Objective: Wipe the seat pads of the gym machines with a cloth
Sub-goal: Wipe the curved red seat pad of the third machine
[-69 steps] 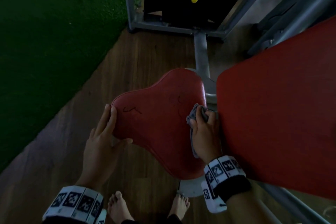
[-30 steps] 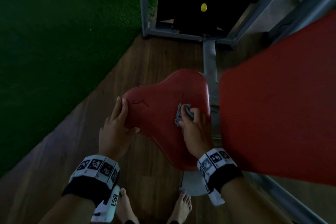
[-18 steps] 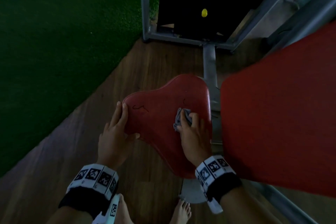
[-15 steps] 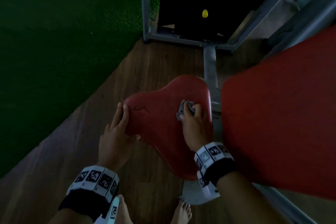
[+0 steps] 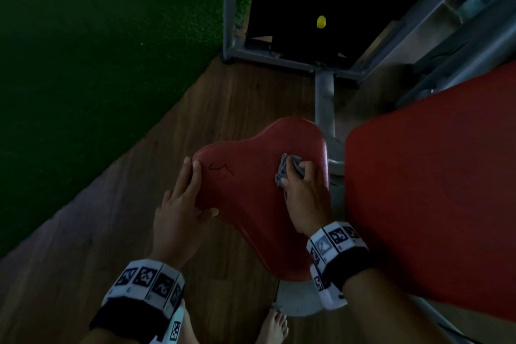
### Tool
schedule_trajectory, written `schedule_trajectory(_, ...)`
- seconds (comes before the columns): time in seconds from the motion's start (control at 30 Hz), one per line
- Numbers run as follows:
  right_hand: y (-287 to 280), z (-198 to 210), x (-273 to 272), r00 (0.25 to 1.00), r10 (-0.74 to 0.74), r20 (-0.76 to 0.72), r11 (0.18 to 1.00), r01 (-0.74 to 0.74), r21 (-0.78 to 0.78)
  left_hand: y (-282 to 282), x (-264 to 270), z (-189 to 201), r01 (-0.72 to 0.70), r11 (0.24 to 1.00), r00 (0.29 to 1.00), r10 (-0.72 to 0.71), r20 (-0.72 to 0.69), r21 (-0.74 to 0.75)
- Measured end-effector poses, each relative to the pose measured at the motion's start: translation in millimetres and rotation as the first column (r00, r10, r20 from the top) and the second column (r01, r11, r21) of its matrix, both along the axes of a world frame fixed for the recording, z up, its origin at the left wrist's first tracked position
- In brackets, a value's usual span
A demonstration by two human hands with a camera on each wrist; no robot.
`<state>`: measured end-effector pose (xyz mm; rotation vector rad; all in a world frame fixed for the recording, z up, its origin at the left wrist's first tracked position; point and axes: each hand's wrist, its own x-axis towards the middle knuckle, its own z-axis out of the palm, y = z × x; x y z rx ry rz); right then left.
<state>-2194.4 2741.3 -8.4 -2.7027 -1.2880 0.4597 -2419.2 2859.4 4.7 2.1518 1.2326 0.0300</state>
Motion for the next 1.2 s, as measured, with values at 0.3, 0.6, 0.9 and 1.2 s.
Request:
schedule_trajectory(0.3, -37, 7, -59, 0.964, 0.154, -0.218, 0.988, -0.149, 0.038, 1, -4, -2, 0.017, 0.999, 0.999, -0.016, 0.037, -0.032)
schedule_trajectory(0.6, 43, -5, 21, 0.979, 0.140, -0.151, 0.986, -0.152, -0.072, 0, -4, -2, 0.000, 1.000, 0.997, -0.001, 0.071, 0.019)
schedule_trajectory(0.9, 103, -20, 97, 0.974, -0.091, -0.207, 0.995, 0.079, -0.066, 0, 0, 3, -0.025, 1.000, 0.999, 0.025, 0.048, -0.007)
schedule_trajectory(1.2, 129, -11, 119, 0.928, 0.070, -0.366, 0.991, -0.108, -0.083, 1, -2, 0, -0.028, 0.999, 0.995, 0.030, 0.091, -0.018)
